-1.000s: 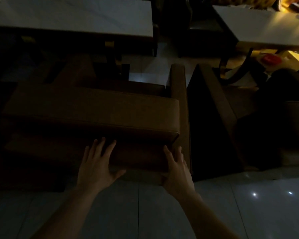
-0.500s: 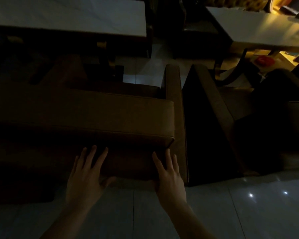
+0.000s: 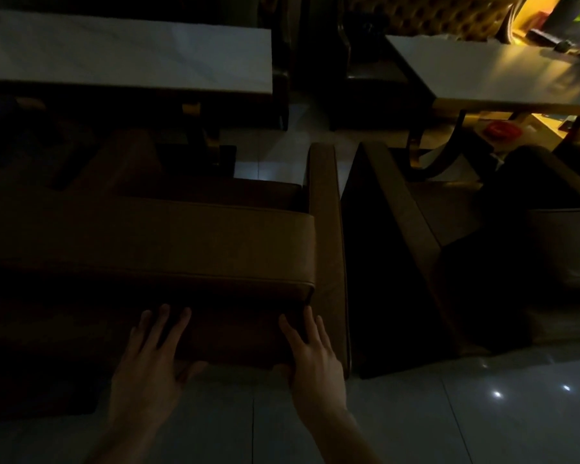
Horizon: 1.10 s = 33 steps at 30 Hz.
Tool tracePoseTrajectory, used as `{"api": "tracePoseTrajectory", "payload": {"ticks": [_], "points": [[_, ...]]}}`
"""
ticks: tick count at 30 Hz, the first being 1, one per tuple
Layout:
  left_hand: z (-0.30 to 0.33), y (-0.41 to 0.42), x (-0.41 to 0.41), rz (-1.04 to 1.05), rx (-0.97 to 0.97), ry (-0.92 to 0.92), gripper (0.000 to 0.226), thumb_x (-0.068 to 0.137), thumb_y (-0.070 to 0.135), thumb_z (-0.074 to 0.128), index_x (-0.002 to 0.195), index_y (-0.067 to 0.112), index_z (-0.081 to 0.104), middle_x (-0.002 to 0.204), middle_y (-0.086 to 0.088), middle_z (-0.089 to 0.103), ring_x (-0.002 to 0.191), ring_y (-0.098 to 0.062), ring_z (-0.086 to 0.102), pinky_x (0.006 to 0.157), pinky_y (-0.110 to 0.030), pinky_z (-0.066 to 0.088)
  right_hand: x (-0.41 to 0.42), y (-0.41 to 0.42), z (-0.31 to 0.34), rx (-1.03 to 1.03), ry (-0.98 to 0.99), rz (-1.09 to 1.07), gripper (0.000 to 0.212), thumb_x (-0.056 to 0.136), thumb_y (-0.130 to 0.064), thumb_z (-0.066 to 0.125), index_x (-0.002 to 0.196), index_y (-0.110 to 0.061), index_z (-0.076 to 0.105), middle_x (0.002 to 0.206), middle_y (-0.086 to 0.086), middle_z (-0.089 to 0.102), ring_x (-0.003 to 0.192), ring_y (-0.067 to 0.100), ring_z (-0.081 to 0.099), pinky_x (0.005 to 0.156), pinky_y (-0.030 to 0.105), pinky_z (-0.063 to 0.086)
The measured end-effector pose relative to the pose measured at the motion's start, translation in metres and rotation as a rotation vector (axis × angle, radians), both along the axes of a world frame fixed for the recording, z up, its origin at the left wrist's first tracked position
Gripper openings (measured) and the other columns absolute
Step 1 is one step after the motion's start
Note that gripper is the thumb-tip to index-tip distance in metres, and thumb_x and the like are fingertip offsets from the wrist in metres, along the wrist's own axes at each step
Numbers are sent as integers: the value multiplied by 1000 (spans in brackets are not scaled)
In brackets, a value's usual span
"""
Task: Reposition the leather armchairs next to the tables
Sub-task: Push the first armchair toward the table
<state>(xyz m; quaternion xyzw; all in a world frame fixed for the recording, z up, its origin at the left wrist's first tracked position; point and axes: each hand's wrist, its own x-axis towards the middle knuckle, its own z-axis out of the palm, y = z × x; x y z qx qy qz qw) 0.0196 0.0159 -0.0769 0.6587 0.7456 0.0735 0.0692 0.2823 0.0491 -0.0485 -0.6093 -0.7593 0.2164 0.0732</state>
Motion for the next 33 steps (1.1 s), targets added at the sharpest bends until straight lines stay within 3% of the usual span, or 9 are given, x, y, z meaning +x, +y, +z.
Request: {"api": "tracePoseTrajectory", "payload": {"ticks": [8, 12, 20, 23, 26, 30, 33], "points": [[-1, -1, 7, 21, 15, -32, 90, 79, 83, 25, 152, 30, 32, 157, -8, 34, 148, -34, 19, 111, -54, 35, 10, 4, -9, 49, 39, 15, 74, 89, -39, 62, 149, -42, 20, 162, 2, 2, 148, 26, 6, 97, 43, 49], [1, 1, 12, 36, -5, -27, 85, 77, 73, 41, 151, 31, 33, 156, -9, 36, 147, -34, 21, 110, -54, 37, 15, 6, -14, 81, 51, 19, 75, 86, -38, 66, 148, -41, 25, 162, 2, 7, 148, 26, 12, 97, 43, 49], [1, 3, 49, 45, 2, -11, 83, 80, 71, 46, 151, 28, 35, 156, -8, 36, 146, -35, 24, 105, -52, 41, 49, 15, -10, 95, 24, 27, 76, 86, -37, 68, 148, -40, 26, 161, 1, 9, 147, 24, 13, 103, 41, 43], [-1, 5, 67, 25, 17, -22, 83, 83, 66, 59, 151, 25, 36, 154, -11, 38, 145, -37, 24, 108, -54, 39, 66, 19, -10, 110, 28, 3, 78, 83, -34, 72, 147, -39, 29, 161, 2, 14, 146, 24, 18, 101, 42, 46], [0, 6, 71, 24, 10, -33, 88, 78, 63, 66, 152, 27, 33, 156, -10, 35, 147, -36, 20, 111, -52, 36, 70, 19, -10, 88, -5, 5, 80, 85, -35, 70, 149, -39, 23, 162, 2, 8, 146, 26, 15, 103, 45, 43], [8, 8, 70, 12, -50, -18, 89, 78, 59, 69, 152, 25, 33, 157, -12, 33, 146, -40, 22, 110, -55, 36, 71, 11, 1, 25, -39, 30, 90, 87, -19, 66, 151, -41, 7, 162, 0, -6, 147, 28, 8, 105, 43, 41], [30, 14, 81, 40, -194, 0, 93, 83, 67, 57, 156, 27, 15, 163, -10, 16, 148, -37, 11, 114, -49, 27, 81, 2, 21, -26, -62, 34, 90, 87, -26, 64, 151, -39, 3, 163, 3, -3, 148, 28, 6, 110, 41, 36]]}}
